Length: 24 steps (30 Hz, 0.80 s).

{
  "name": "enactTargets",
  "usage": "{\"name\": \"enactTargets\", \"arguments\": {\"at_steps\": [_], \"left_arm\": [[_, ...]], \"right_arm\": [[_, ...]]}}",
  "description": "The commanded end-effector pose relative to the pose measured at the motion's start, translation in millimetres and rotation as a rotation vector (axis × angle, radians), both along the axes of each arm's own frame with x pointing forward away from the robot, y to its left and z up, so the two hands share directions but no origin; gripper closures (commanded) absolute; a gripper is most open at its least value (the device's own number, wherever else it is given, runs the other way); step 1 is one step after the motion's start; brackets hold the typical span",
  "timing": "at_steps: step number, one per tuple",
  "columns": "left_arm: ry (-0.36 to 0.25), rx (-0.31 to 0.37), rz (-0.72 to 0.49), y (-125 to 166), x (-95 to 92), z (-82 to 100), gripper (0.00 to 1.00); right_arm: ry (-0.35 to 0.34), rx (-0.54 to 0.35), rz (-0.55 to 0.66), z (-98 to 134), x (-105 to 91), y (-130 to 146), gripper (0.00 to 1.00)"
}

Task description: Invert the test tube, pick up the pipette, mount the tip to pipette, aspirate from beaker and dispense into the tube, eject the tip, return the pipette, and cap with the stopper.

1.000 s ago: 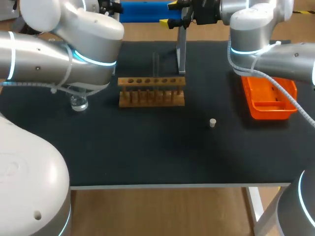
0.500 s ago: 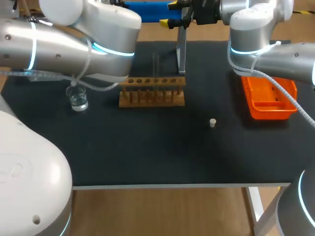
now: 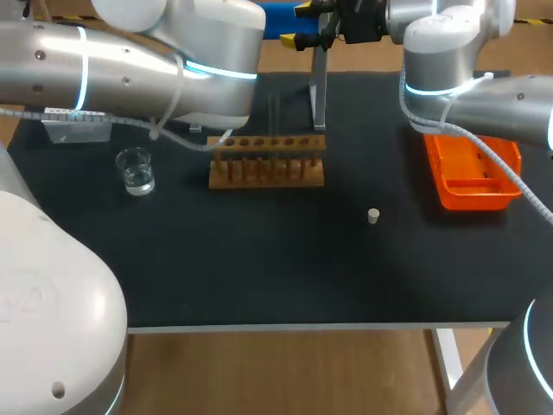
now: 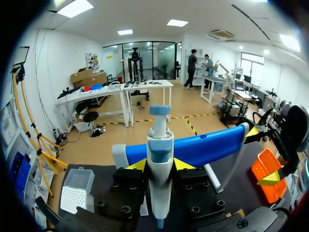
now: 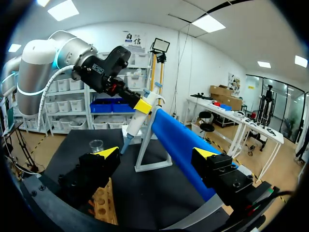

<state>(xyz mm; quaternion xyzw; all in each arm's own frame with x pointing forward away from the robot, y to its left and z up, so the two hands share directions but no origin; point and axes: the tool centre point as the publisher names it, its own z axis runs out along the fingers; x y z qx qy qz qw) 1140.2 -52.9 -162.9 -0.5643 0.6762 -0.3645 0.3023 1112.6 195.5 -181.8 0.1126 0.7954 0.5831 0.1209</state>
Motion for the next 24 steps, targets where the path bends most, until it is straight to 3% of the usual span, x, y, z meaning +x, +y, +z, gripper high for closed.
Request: {"name": "enactTargets", "arguments": {"at_steps": [1,24], "left_arm": [[0.037,0.005,0.029,-1,6.8,-2.9,1.00],[0.109,0.014,0.089,5,19.9,-15.7,1.00]], "right_arm": [[0.002,-0.003,0.002,1,-0.1,-1,0.00],[0.002,-0.003,0.002,1,-0.1,-1,0.00]]}}
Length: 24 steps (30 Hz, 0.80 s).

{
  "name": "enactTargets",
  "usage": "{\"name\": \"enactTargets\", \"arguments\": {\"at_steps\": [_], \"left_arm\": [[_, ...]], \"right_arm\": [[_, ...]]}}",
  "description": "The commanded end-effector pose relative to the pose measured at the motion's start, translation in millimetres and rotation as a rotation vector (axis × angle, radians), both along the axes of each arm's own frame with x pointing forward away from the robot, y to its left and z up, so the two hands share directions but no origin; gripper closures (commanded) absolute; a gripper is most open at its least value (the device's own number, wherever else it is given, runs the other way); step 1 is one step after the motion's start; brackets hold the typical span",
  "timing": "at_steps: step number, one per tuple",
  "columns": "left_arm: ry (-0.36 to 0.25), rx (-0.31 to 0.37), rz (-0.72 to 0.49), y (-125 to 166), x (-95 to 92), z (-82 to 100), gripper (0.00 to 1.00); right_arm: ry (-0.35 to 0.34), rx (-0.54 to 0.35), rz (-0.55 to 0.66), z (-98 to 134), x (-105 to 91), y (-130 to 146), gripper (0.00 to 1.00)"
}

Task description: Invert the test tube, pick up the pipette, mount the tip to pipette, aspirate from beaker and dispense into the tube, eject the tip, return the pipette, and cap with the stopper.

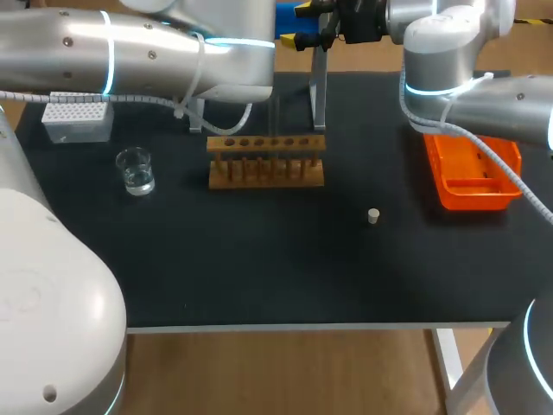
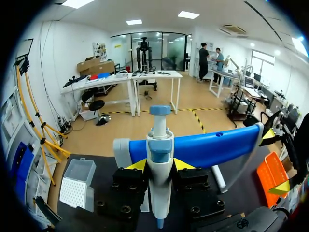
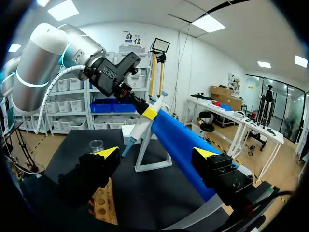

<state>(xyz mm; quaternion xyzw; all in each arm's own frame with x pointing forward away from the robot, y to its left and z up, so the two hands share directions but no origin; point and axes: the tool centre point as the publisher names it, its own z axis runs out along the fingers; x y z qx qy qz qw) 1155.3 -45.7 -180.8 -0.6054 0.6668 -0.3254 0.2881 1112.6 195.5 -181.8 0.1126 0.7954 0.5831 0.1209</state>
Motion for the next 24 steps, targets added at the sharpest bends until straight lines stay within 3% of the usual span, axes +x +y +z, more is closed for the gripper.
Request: {"name": "enactTargets", "arguments": {"at_steps": [1,24], "left_arm": [[0.024,0.008,0.012,-2,4.9,1.5,1.00],[0.080,0.003,0.033,0,4.1,-14.5,1.00]], "right_arm": [[0.002,-0.003,0.002,1,-0.1,-1,0.00],[0.002,-0.003,0.002,1,-0.1,-1,0.00]]}}
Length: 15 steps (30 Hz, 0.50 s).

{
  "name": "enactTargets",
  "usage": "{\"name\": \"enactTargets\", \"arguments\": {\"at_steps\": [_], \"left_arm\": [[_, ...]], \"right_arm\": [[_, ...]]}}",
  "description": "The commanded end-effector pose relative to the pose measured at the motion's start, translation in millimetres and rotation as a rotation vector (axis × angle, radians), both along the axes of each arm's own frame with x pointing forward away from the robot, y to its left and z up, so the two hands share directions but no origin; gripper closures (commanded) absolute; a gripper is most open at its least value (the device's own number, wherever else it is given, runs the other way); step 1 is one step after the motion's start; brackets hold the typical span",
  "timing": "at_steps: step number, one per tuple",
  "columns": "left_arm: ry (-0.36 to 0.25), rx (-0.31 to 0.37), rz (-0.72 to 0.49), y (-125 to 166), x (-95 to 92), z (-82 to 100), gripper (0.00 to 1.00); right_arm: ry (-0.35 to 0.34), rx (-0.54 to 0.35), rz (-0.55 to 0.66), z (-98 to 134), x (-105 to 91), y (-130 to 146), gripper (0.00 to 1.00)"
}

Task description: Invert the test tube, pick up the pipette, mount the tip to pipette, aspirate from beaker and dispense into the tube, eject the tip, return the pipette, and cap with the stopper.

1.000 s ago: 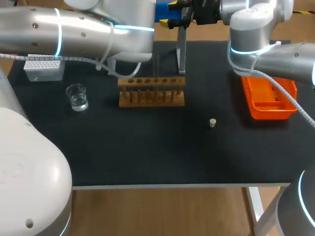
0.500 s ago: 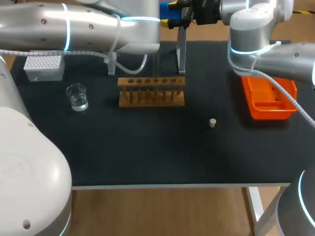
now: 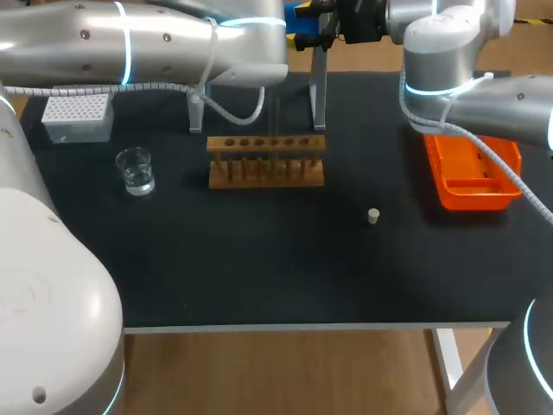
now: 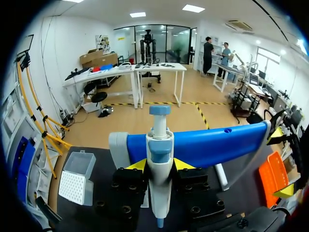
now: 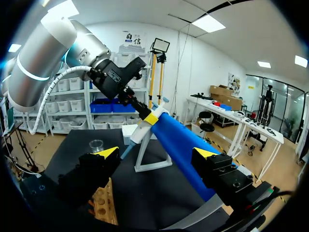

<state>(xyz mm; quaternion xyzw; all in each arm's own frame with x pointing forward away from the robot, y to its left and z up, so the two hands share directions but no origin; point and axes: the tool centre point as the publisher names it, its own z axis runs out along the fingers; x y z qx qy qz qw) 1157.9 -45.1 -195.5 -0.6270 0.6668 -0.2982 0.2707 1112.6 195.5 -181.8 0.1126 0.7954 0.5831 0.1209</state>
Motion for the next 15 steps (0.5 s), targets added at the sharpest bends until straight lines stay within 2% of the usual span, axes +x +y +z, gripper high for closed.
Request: {"name": "enactTargets", "arguments": {"at_steps": [1,4,5,6,7,15], "left_arm": [[0.011,-0.002,0.000,-0.7,1.6,-0.3,1.00],[0.022,-0.008,-0.004,-1.6,1.9,-2.0,0.98],[0.023,-0.009,-0.005,-1.8,2.0,-2.2,0.77],[0.024,-0.011,-0.005,-2.0,2.0,-2.4,0.25],[0.025,-0.013,-0.005,-2.2,2.1,-2.7,0.00],[0.019,-0.017,-0.002,-4.4,-0.1,-0.1,0.00]], "right_arm": [[0.002,-0.003,0.002,0.7,-0.1,-0.9,0.00],[0.002,-0.003,0.002,0.7,-0.1,-0.9,0.00],[0.002,-0.003,0.002,0.7,-0.1,-0.9,0.00],[0.002,-0.003,0.002,0.7,-0.1,-0.9,0.00],[0.002,-0.003,0.002,0.7,-0.1,-0.9,0.00],[0.002,-0.003,0.002,0.7,-0.1,-0.9,0.00]]}}
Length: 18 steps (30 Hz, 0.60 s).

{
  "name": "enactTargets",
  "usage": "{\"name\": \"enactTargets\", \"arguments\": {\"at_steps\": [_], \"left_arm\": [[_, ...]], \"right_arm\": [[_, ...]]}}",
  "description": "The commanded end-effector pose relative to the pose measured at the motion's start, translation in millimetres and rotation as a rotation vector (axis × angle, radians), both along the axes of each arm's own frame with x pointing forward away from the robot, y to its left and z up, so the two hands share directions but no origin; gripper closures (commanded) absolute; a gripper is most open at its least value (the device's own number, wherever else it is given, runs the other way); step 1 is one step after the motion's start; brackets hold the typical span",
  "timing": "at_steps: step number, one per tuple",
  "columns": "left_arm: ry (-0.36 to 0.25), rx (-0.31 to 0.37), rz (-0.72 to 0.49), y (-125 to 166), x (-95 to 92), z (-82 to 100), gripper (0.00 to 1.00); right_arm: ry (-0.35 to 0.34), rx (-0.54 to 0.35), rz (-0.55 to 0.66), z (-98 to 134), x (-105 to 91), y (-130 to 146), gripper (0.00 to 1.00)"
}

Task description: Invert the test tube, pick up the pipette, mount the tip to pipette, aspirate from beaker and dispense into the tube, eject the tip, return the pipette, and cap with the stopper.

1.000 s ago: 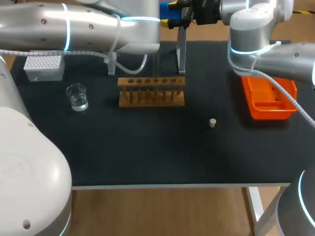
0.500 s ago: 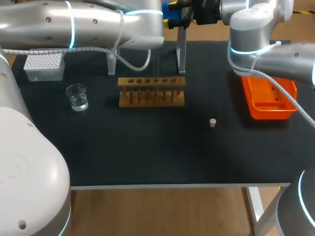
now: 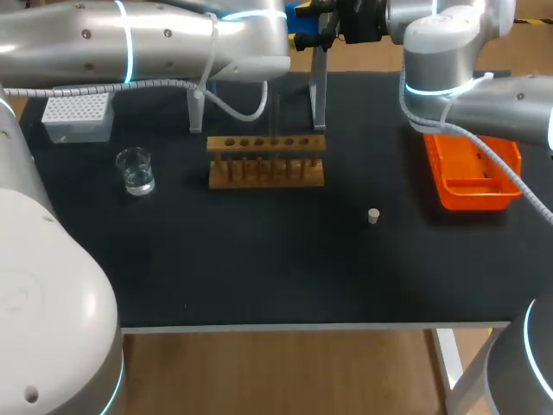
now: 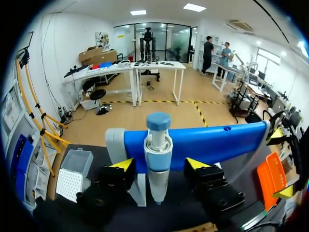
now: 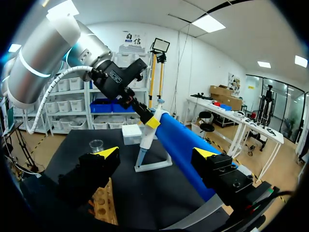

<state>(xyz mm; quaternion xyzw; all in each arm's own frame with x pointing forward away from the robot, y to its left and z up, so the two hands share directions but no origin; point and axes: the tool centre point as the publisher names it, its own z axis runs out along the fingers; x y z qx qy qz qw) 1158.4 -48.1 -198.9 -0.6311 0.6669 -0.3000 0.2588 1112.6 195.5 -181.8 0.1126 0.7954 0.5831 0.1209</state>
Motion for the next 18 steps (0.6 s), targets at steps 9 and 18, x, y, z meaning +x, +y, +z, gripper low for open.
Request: {"name": "enactTargets", "arguments": {"at_steps": [9,18], "left_arm": [[-0.050,-0.043,-0.019,-7,-19.1,16.7,0.00],[-0.150,-0.221,-0.219,-16,-45.4,32.5,0.00]], "right_arm": [[0.002,-0.003,0.002,1,-0.1,-1,0.00],[0.002,-0.003,0.002,1,-0.1,-1,0.00]]}}
